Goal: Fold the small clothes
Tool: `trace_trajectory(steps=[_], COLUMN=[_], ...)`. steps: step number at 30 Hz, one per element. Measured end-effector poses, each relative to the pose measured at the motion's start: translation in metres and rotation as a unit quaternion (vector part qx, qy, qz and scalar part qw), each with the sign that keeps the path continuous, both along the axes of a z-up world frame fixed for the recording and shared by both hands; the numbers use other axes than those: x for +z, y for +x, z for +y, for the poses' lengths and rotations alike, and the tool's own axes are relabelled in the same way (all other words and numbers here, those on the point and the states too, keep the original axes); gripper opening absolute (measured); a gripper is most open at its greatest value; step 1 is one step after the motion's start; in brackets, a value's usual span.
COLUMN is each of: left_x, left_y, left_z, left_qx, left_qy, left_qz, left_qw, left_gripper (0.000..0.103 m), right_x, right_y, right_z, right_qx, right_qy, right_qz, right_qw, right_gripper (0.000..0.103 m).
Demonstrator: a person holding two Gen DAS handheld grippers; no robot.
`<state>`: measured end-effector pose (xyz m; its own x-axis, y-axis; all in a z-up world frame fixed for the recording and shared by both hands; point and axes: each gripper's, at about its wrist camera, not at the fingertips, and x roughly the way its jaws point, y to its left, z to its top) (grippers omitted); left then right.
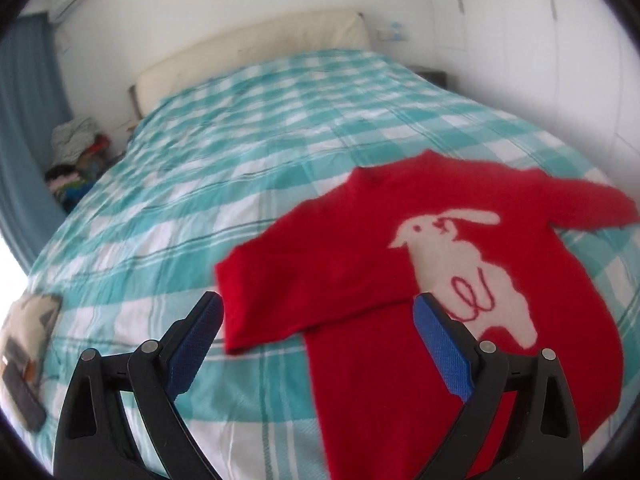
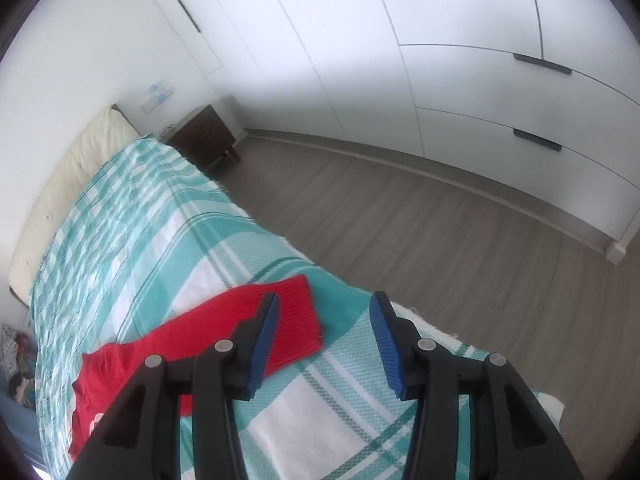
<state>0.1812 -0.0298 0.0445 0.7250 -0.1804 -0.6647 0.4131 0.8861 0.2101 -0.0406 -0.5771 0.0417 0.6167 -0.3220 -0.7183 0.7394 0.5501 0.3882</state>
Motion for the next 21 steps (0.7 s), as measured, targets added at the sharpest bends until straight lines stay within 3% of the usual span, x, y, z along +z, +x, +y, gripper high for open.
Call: trace_trajectory(steps=[3, 7, 12, 15, 16, 17, 18, 19, 21], left_x=[-0.038, -0.078, -0.094, -0.097, -0.098, -0.098, -0.098, -0.097, -0.085], left_y=[0.012, 0.032, 0.050, 0.046, 0.045, 0.045, 0.047, 0.050, 0.052], left_z=[-0.039, -0.060, -0.063, -0.068, -0.069, -0.070, -0.070, -0.071, -0.061], left_qx=[-0.084, -0.115, -0.132, -0.152, -0.159, -0.162, -0.159, -0.148, -0.124], left_qy=[0.074, 0.145, 0.150, 0.158, 0.155, 0.145, 0.137, 0.132, 0.089], left_qz=[0.011, 0.026, 0.043, 0.034, 0.036, 0.046, 0.057, 0.058, 0.064], left_qw=[0.9937, 0.9823, 0.9788, 0.9750, 0.9744, 0.9749, 0.9761, 0.9783, 0.9863], left_gripper=[0.097, 0.082, 0.074, 0.067, 0.056, 0.030, 0.013, 0.005, 0.004], right_x=[-0.001, -0.006, -0.003, -0.006, -0.008, -0.009, -0.011, -0.012, -0.012], right_y=[0.018, 0.035, 0.043, 0.045, 0.046, 0.048, 0.049, 0.051, 0.054], right_z=[0.021, 0.046, 0.056, 0.057, 0.057, 0.057, 0.058, 0.059, 0.062], right_qx=[0.047, 0.095, 0.115, 0.118, 0.118, 0.120, 0.123, 0.126, 0.131], right_qy=[0.013, 0.016, -0.002, 0.008, 0.012, 0.015, 0.017, 0.019, 0.018], right_qz=[-0.013, -0.006, -0.004, -0.004, -0.003, -0.001, 0.001, 0.002, 0.001], right_qw=[0.999, 0.995, 0.993, 0.993, 0.993, 0.993, 0.992, 0.992, 0.991], right_gripper=[0.048, 0.048, 0.048, 0.048, 0.048, 0.048, 0.048, 0.048, 0.048])
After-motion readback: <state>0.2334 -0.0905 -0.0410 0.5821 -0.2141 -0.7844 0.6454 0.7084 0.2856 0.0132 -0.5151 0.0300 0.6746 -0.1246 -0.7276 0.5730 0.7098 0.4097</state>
